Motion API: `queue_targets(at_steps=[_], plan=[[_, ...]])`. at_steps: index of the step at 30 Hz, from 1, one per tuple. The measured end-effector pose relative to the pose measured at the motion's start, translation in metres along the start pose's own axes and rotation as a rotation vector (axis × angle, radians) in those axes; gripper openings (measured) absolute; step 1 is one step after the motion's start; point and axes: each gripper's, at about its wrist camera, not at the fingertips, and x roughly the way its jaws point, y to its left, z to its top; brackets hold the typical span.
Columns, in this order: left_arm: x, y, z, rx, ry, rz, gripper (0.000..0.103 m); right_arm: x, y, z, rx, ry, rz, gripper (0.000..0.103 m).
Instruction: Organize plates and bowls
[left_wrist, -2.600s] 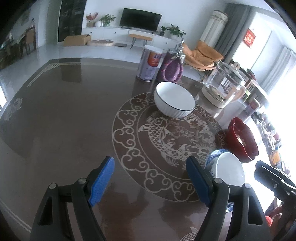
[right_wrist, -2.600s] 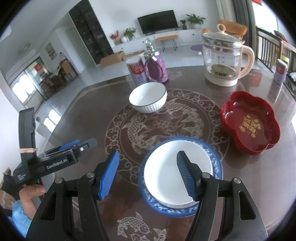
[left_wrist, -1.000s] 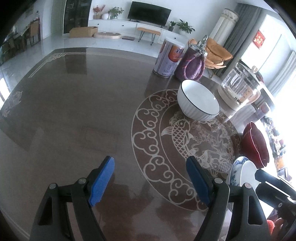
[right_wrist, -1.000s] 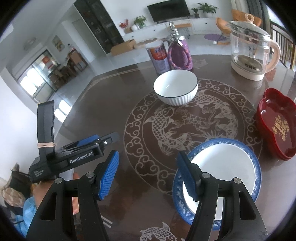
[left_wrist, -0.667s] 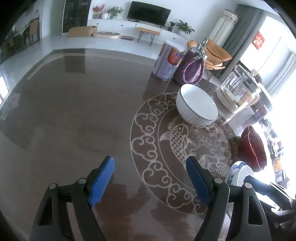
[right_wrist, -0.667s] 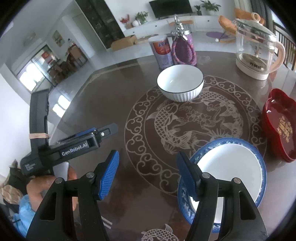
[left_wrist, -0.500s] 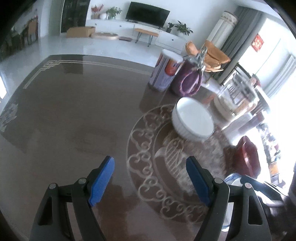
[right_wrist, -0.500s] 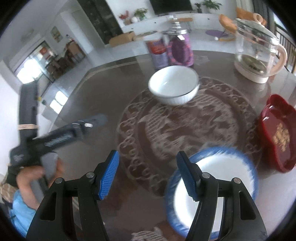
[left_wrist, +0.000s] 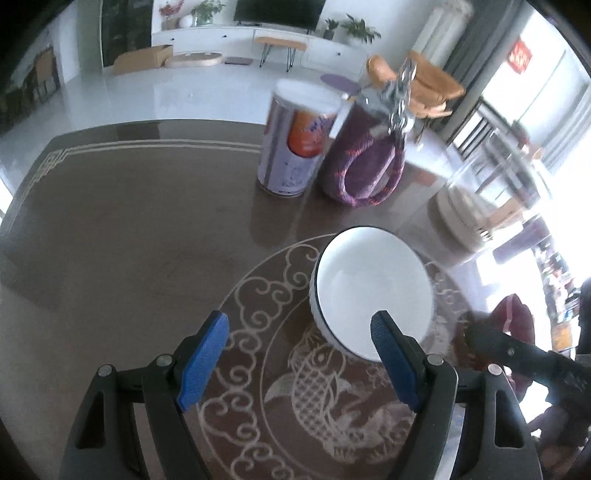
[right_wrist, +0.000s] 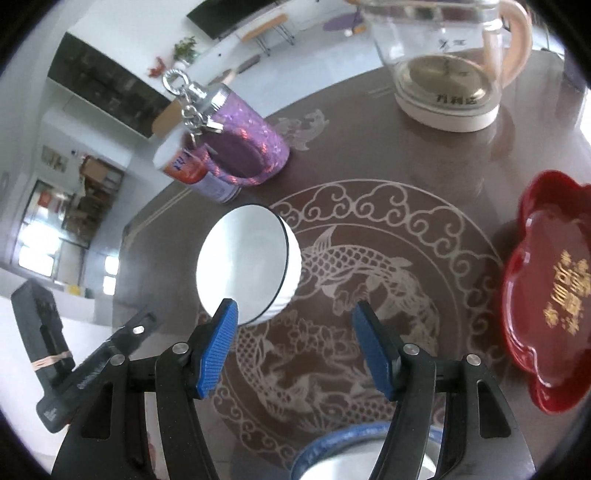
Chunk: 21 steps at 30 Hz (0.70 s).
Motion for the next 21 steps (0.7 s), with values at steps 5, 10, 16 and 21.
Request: queue_targets(at_steps=[5, 10, 16, 21], plan=[[0.025, -0.008, 0.009, -0.002, 0.03, 0.028, 0.062, 0.023, 0.007, 0.012, -0.015, 0.014, -0.027, 0.069], [0.037, -0.011, 0.01, 0.007, 0.051, 0.04, 0.043, 0.043, 0.01, 0.018, -0.026, 0.032, -0.05, 0.067], [0.051, -0.02, 0.007, 0.036, 0.072, 0.039, 0.012, 0.058, -0.004, 0.018, 0.019, 0.056, -0.022, 0.036], [0.042, -0.022, 0.002, 0.036, 0.061, 0.04, 0.011, 0.063, -0.008, 0.017, 0.043, 0.084, 0.045, 0.018]])
